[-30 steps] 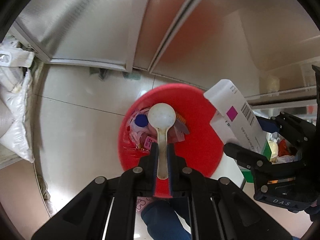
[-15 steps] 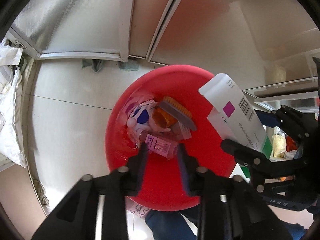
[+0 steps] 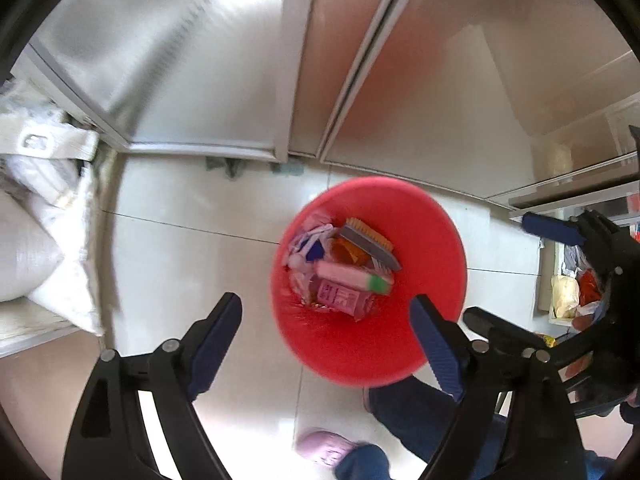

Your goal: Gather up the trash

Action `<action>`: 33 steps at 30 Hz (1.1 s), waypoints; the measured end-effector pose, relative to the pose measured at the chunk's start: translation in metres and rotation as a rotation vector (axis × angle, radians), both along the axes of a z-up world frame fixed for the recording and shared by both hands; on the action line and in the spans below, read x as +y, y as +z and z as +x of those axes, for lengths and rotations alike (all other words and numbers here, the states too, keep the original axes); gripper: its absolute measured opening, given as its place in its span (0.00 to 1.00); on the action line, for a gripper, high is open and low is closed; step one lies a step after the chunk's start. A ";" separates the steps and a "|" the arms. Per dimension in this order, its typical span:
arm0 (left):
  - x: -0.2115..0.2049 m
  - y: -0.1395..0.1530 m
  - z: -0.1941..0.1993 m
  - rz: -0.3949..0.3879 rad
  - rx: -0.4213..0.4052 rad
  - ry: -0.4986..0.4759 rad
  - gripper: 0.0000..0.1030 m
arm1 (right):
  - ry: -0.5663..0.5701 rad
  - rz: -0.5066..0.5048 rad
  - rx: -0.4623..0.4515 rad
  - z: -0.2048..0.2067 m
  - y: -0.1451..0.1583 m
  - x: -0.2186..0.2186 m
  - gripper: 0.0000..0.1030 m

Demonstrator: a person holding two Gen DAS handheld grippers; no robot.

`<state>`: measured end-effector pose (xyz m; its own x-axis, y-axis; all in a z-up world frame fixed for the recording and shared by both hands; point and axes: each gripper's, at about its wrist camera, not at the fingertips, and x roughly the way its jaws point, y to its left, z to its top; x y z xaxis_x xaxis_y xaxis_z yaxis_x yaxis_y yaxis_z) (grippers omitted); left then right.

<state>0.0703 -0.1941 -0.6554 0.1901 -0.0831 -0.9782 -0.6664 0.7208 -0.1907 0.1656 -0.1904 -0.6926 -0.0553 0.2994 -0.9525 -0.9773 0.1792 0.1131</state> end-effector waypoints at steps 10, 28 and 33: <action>0.004 0.184 -0.047 0.114 -0.099 0.005 0.83 | -0.124 0.131 -0.002 -0.016 0.157 -0.034 0.98; -0.081 0.570 -0.183 0.442 -0.423 0.040 1.00 | -0.260 0.477 -0.315 -0.126 0.529 -0.182 0.99; -0.115 0.624 -0.207 0.511 -0.480 -0.017 1.00 | -0.335 0.564 -0.351 -0.154 0.579 -0.231 0.99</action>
<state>-0.1364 -0.3092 -0.0310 0.6135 0.3580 -0.7039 -0.5815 0.8079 -0.0959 0.0113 -0.4218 -0.1136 0.4040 0.6955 -0.5942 -0.8761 0.4809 -0.0327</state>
